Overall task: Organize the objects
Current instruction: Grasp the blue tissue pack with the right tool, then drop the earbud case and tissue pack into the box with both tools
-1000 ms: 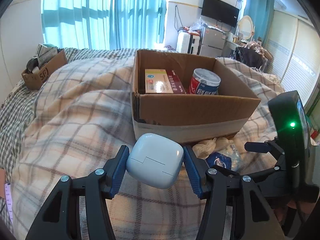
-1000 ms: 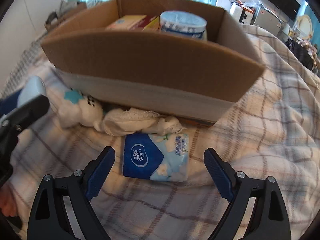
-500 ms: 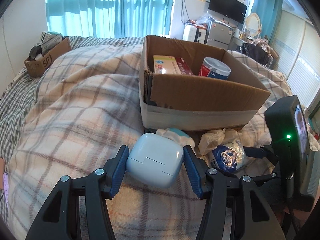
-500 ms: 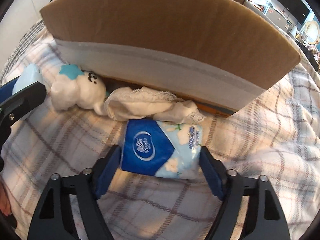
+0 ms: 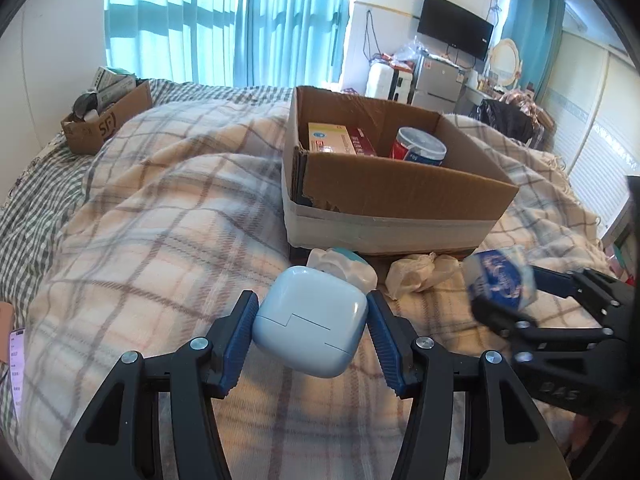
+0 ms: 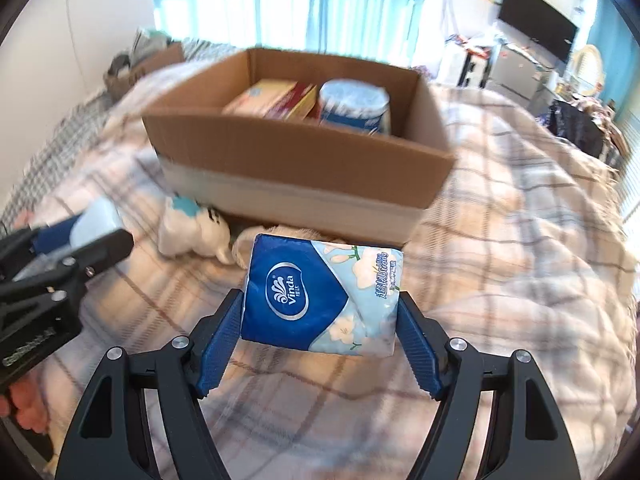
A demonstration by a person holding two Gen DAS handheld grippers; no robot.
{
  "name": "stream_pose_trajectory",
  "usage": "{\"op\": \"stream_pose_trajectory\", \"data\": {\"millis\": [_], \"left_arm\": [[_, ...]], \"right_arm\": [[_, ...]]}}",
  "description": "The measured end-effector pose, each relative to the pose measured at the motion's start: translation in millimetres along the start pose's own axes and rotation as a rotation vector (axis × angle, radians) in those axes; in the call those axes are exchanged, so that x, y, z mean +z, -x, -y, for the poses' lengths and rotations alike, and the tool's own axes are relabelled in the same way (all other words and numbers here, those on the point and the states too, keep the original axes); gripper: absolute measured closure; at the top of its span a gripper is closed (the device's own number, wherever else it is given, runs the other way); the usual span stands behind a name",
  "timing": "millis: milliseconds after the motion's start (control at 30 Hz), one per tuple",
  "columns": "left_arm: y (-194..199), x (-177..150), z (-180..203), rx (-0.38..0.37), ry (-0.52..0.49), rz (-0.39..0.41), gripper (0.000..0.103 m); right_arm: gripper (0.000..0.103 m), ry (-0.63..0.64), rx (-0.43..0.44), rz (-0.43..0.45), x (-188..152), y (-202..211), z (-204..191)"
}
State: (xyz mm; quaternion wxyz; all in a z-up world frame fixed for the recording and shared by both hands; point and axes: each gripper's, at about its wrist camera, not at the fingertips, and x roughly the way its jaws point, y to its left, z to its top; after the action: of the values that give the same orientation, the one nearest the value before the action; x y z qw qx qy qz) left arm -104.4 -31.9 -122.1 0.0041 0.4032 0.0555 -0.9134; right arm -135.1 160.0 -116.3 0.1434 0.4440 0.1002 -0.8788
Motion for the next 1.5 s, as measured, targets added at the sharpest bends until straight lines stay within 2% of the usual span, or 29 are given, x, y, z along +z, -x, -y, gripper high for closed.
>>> {"op": "stream_pose_trajectory", "data": {"millis": [333, 467, 633, 867, 1000, 1133, 1300, 1433, 1500], "left_arm": [[35, 13, 5, -0.06, 0.004, 0.04, 0.047], [45, 33, 11, -0.121, 0.012, 0.053, 0.047], [39, 70, 14, -0.141, 0.016, 0.076, 0.047], [7, 131, 29, -0.138, -0.015, 0.118, 0.047], [-26, 150, 34, -0.115, -0.038, 0.112, 0.047], [-57, 155, 36, -0.098, -0.077, 0.105, 0.047], [-84, 144, 30, -0.122, -0.064, 0.067, 0.047], [-84, 141, 29, -0.112, -0.064, 0.06, 0.046], [-75, 143, 30, -0.118, -0.059, 0.073, 0.045]], "right_arm": [[0.029, -0.033, 0.012, 0.168, 17, 63, 0], [0.029, -0.012, 0.022, 0.22, 33, 87, 3], [0.029, 0.001, 0.021, 0.26, 62, 95, 11], [0.029, 0.001, 0.017, 0.285, 115, 74, 31], [0.029, 0.04, -0.006, 0.273, 139, 47, 33], [0.029, 0.051, -0.014, 0.234, 147, 11, 38], [0.029, 0.02, 0.009, 0.174, 138, -27, 43], [0.027, -0.011, 0.014, 0.192, 134, -24, 47], [0.02, -0.031, 0.019, 0.225, 135, -12, 50]]}}
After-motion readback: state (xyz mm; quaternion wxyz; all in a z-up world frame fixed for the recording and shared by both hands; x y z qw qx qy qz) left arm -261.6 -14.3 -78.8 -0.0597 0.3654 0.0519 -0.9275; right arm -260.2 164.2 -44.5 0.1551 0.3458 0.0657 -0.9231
